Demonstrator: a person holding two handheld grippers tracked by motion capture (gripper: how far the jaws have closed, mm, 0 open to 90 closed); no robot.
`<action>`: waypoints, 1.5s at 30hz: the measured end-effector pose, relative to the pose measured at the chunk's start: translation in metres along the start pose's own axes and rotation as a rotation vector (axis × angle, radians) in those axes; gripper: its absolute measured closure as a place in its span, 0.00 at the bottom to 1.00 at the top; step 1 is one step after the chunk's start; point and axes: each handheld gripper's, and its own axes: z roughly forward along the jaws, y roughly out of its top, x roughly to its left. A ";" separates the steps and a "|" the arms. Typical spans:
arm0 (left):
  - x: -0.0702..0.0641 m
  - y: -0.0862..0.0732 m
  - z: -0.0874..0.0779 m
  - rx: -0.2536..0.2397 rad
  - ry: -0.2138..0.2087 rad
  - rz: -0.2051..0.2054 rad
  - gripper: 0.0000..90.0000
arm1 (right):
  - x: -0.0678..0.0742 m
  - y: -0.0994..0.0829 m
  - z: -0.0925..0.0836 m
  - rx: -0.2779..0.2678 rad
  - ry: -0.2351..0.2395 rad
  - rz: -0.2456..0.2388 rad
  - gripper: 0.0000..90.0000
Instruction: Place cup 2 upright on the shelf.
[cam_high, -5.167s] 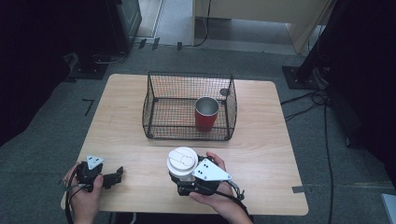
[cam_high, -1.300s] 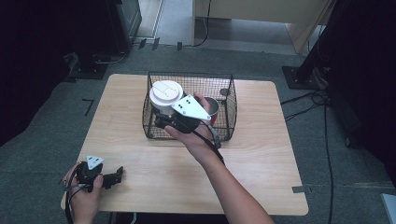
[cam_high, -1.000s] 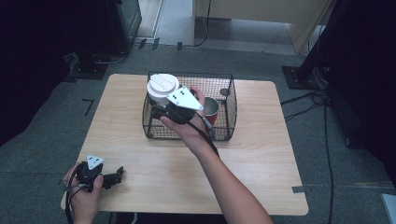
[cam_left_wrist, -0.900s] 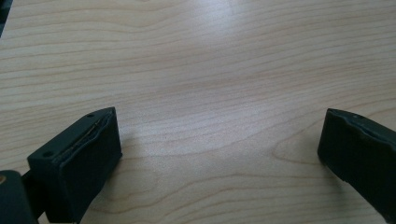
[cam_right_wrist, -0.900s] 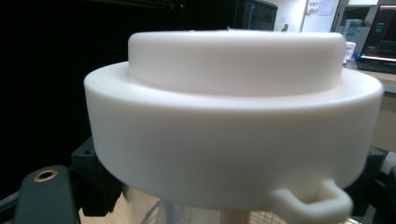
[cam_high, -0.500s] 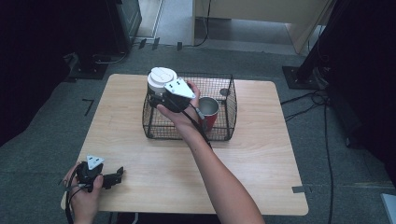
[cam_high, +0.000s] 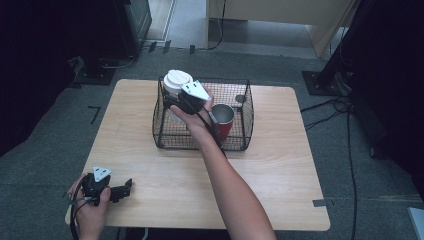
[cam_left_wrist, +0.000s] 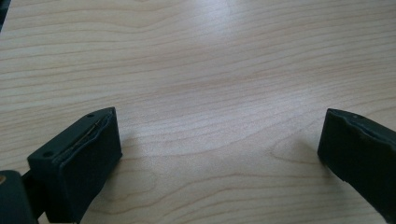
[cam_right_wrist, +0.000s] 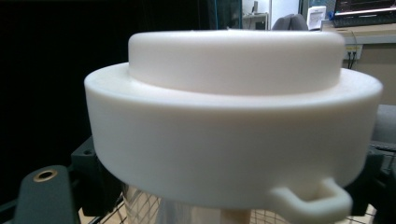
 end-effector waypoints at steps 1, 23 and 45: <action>0.000 0.000 0.000 0.000 0.000 0.000 0.00 | 0.000 -0.001 0.002 -0.011 -0.002 0.005 0.18; 0.000 0.000 0.000 0.000 -0.003 0.003 0.00 | -0.012 -0.032 0.051 0.068 -0.029 -0.067 0.18; 0.000 0.000 0.000 0.001 -0.004 0.008 0.00 | -0.010 -0.044 0.052 0.180 -0.037 -0.068 0.17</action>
